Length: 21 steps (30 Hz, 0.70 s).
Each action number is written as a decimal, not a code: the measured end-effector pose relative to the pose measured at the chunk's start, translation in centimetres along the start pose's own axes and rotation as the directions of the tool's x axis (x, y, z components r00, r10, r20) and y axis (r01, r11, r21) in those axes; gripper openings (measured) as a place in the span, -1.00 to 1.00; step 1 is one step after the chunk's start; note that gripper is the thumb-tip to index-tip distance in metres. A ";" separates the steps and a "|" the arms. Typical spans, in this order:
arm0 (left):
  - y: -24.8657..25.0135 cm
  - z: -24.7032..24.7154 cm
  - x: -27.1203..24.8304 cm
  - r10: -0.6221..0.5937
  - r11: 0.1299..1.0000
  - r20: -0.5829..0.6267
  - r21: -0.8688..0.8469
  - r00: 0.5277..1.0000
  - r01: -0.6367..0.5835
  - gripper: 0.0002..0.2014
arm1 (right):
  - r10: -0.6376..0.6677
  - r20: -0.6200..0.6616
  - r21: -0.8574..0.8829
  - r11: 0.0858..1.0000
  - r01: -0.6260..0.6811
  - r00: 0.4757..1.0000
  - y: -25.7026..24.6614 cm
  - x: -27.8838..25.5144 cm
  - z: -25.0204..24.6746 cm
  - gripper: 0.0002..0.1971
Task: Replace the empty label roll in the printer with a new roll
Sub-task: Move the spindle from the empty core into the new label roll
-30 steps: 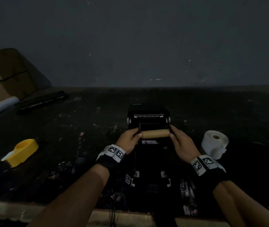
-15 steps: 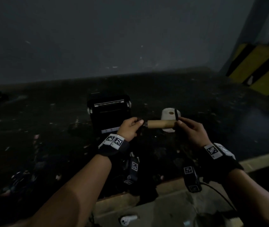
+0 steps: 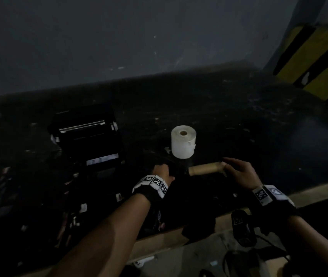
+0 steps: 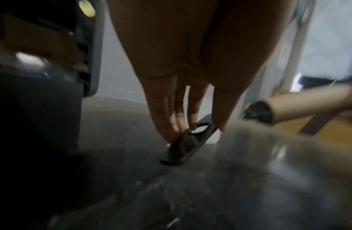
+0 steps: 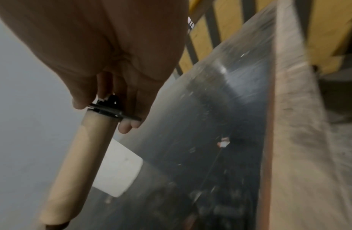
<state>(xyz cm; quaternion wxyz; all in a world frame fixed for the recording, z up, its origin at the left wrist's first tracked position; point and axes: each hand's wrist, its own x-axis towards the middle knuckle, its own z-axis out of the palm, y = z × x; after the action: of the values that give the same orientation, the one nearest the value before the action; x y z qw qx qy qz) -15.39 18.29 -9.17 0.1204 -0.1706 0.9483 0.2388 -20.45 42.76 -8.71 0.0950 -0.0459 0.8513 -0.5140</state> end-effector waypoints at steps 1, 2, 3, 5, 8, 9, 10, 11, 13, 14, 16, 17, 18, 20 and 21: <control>0.2 0.6 0.5 -0.043 0.998 0.016 0.052 0.999 0.042 -0.63 | 0.018 0.015 0.010 1.000 -0.018 1.000 0.7 0.9 0.0 -0.70; 0.4 1.0 1.0 -0.079 0.993 0.018 0.090 0.997 0.078 -0.63 | 0.030 0.019 0.023 0.999 -0.031 0.999 1.3 1.9 0.0 -0.68; 0.4 1.3 1.5 -0.111 0.988 0.013 0.112 0.994 0.109 -0.64 | 0.023 0.023 0.021 1.000 -0.023 0.999 1.9 2.8 0.0 -0.67; 0.3 1.6 2.2 -0.163 0.980 0.015 0.117 0.987 0.160 -0.63 | -0.017 0.061 -0.037 0.999 0.019 0.998 2.5 4.3 0.1 -0.68; -0.5 2.0 2.8 -0.209 0.970 0.041 0.138 0.977 0.202 -0.60 | -0.059 0.133 -0.055 0.996 0.067 0.989 2.6 5.7 0.4 -0.67; -0.8 2.2 3.0 -0.210 0.969 0.039 0.144 0.977 0.203 -0.59 | -0.076 0.144 -0.047 0.995 0.083 0.987 2.4 6.0 0.5 -0.67; -1.0 2.3 3.1 -0.211 0.968 0.039 0.145 0.977 0.203 -0.57 | -0.079 0.154 -0.047 0.995 0.087 0.985 2.0 6.2 0.7 -0.67; -1.2 2.4 3.3 -0.203 0.970 0.040 0.143 0.978 0.195 -0.55 | -0.086 0.164 -0.048 0.994 0.095 0.983 1.8 6.5 0.9 -0.68; -1.3 2.1 3.4 -0.180 0.976 0.052 0.136 0.982 0.171 -0.47 | -0.095 0.177 -0.046 0.993 0.105 0.980 1.6 6.9 1.5 -0.69; -1.2 1.6 3.4 -0.156 0.982 0.065 0.122 0.986 0.147 -0.41 | -0.092 0.182 -0.033 0.994 0.100 0.979 1.5 7.2 1.7 -0.69; -0.9 0.4 3.4 -0.078 0.997 0.108 0.023 0.991 0.076 -0.27 | -0.071 0.200 0.010 0.997 0.070 0.977 1.2 7.6 2.1 -0.67; -0.8 -0.4 3.4 -0.036 0.996 0.145 -0.076 0.989 0.047 -0.18 | -0.059 0.208 0.033 0.998 0.053 0.976 0.9 7.8 2.1 -0.68; -0.5 -1.2 3.4 0.005 0.981 0.190 -0.191 0.982 0.032 -0.12 | -0.043 0.220 0.066 0.997 0.029 0.975 0.7 8.1 2.2 -0.72; 0.1 -2.4 3.3 0.088 0.939 0.258 -0.343 0.962 0.006 -0.11 | -0.015 0.262 0.135 0.991 -0.021 0.965 0.1 8.4 2.0 -0.76; 0.4 -2.8 3.4 0.117 0.930 0.263 -0.368 0.958 -0.013 -0.16 | -0.006 0.284 0.165 0.985 -0.042 0.959 -0.1 8.4 2.0 -0.76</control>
<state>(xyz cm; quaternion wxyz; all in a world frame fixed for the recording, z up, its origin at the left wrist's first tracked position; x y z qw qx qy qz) -19.03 16.34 -7.61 0.2117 -0.1225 0.8664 0.4354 -28.29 39.49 -10.47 0.2241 -0.1030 0.7826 -0.5716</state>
